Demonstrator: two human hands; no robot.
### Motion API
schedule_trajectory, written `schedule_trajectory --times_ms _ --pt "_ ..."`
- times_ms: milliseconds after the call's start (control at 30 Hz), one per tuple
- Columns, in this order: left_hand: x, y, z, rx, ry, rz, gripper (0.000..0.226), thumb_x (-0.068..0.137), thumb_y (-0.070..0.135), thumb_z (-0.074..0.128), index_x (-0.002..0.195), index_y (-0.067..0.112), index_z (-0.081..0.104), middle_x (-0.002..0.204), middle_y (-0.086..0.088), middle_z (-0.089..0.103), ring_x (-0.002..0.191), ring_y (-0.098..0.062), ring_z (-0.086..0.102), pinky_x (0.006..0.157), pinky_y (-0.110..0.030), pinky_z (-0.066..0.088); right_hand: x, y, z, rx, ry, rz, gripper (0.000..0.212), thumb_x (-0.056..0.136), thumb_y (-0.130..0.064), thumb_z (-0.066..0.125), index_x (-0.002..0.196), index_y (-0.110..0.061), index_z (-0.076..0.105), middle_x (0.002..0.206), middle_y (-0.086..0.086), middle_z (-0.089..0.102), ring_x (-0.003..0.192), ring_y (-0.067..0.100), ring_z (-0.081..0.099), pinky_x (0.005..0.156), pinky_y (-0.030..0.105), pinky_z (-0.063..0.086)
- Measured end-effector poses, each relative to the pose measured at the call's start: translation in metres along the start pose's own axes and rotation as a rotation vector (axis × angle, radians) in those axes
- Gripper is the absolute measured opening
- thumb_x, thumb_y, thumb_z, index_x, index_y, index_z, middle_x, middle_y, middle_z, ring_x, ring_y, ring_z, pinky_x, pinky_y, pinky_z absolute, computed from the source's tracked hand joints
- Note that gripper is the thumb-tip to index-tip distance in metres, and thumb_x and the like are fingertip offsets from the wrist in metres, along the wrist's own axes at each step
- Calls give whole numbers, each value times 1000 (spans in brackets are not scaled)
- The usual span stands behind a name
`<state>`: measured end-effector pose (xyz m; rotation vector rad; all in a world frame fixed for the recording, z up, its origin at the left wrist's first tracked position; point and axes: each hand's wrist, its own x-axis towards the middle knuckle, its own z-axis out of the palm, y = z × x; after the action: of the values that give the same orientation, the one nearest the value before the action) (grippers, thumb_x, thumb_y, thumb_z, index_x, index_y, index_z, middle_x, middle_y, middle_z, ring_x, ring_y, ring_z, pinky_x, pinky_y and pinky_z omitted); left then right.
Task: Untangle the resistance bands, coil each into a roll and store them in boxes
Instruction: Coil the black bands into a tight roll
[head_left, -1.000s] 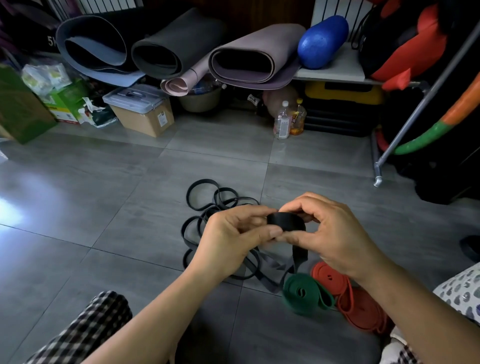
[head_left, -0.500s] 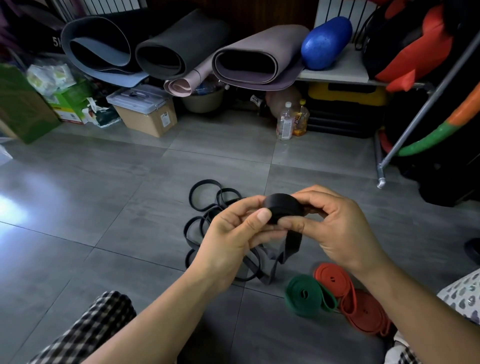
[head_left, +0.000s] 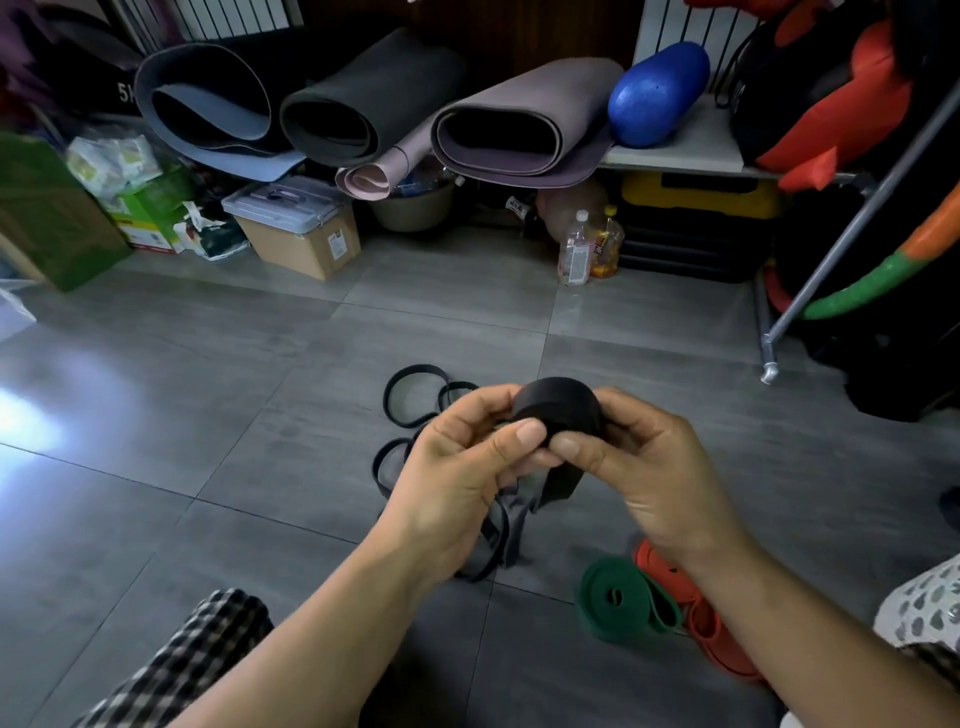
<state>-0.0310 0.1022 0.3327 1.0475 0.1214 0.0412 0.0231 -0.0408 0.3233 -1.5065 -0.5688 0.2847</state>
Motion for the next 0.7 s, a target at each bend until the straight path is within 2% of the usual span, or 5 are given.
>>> schedule_trajectory --times_ms 67,267,400,533,700 --pt "0 2 0 -10 4 -45 18 69 4 62 82 13 69 85 -7 67 70 -13 68 64 -20 56 2 -2 0 -86 33 20 23 67 -37 74 86 -25 70 85 3 68 82 14 65 73 20 52" --pt "13 6 -19 1262 -180 372 31 72 28 66 101 39 61 85 17 51 84 -7 53 79 -20 46 5 1 -9 -840 -163 -66 19 74 -26 72 91 -17 68 77 -8 56 75 13 56 67 29 44" --pt "11 8 -18 1129 -104 388 24 71 35 64 95 34 60 81 9 60 79 -10 59 75 -26 51 8 -5 -11 -511 -83 -12 24 66 -34 77 88 -32 68 84 -7 61 83 9 59 79 25 49" --pt "6 4 -15 457 0 162 21 76 11 67 94 21 62 81 -3 70 74 -16 67 72 -27 55 11 -3 -13 -173 -47 -51 34 59 -51 74 91 -40 69 94 -15 63 91 3 61 83 14 46" --pt "4 4 -14 320 -51 64 20 82 3 61 100 13 59 91 1 70 86 -16 68 78 -26 55 13 -10 -8 -134 -20 14 26 65 -27 70 91 -23 68 87 -6 73 86 7 67 75 15 50"
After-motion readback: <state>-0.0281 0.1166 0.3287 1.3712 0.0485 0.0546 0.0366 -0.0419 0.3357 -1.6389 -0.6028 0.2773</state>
